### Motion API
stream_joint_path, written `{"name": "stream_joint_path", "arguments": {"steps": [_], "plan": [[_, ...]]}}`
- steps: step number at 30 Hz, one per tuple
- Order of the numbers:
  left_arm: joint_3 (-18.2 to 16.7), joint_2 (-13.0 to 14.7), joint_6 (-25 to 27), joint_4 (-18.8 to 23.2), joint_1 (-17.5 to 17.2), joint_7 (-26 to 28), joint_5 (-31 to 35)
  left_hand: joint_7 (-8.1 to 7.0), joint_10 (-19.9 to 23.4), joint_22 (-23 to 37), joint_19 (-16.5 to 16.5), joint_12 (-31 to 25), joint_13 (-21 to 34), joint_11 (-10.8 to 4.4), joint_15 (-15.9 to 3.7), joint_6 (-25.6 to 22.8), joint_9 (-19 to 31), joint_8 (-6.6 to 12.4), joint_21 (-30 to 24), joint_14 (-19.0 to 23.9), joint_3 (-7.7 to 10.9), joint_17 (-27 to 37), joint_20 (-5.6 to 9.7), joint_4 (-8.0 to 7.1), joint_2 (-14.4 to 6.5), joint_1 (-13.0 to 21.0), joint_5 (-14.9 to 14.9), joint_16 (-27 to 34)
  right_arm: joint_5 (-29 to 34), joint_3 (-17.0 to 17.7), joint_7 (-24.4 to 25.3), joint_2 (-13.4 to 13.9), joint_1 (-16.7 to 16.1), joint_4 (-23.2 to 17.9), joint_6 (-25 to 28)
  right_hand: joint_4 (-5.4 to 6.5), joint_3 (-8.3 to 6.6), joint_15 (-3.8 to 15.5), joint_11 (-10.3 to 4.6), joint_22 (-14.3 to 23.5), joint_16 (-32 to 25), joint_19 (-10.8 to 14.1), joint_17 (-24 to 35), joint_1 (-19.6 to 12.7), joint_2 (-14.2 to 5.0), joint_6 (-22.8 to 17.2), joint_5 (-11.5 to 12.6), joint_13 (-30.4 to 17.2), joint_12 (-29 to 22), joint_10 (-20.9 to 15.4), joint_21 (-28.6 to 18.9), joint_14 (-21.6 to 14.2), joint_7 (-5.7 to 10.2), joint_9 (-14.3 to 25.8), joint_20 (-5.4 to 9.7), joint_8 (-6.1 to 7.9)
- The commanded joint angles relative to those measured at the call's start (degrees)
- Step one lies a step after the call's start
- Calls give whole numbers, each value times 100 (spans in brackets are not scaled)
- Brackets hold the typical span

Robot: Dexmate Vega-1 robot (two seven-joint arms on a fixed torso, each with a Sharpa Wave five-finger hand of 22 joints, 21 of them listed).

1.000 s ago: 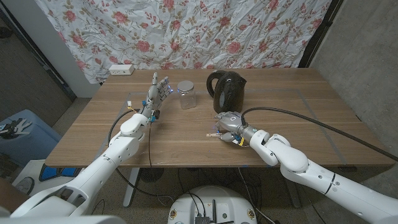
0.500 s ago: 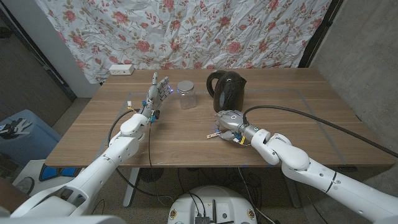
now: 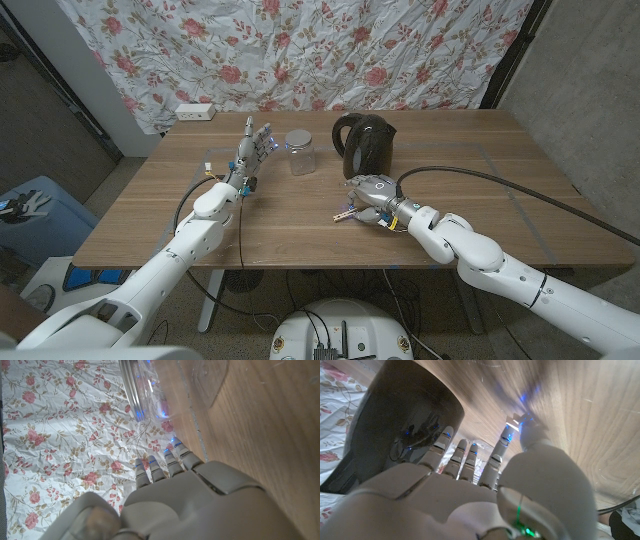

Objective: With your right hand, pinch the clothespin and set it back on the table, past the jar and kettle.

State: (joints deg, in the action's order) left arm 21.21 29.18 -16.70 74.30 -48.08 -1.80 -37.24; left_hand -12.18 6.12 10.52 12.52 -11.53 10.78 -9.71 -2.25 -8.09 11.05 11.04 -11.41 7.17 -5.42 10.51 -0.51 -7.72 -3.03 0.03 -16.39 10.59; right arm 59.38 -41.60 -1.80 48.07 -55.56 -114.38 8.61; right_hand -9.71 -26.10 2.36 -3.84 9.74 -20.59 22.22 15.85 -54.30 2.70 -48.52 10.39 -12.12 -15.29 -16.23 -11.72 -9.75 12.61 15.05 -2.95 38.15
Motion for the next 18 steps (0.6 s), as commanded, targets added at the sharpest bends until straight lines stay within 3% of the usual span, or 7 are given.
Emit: {"name": "stream_joint_path", "arguments": {"steps": [1,18], "plan": [[0,1,2,5,0,2,0,-50,9,14,46,-31,12,-41,-34,-3,28,36,-41,47,3,21,-7,-33,-46,19,-20,28,-343,149,172,110,-69,-55,-107,17,29,12,-4,19,-34,35,22,-58,-19,-54,5,-32,-29,-76,-42,-56,13,28,6,30],[-1,3,7,11,-1,4,-1,-50,15,14,47,-34,12,-36,-37,-4,28,36,-42,47,3,21,-3,-32,-46,19,-20,28,-871,449,272,256,-212,-286,-214,42,62,6,11,21,-39,45,39,-48,-38,-9,-3,-34,-13,-88,-31,-45,10,40,2,25]]}}
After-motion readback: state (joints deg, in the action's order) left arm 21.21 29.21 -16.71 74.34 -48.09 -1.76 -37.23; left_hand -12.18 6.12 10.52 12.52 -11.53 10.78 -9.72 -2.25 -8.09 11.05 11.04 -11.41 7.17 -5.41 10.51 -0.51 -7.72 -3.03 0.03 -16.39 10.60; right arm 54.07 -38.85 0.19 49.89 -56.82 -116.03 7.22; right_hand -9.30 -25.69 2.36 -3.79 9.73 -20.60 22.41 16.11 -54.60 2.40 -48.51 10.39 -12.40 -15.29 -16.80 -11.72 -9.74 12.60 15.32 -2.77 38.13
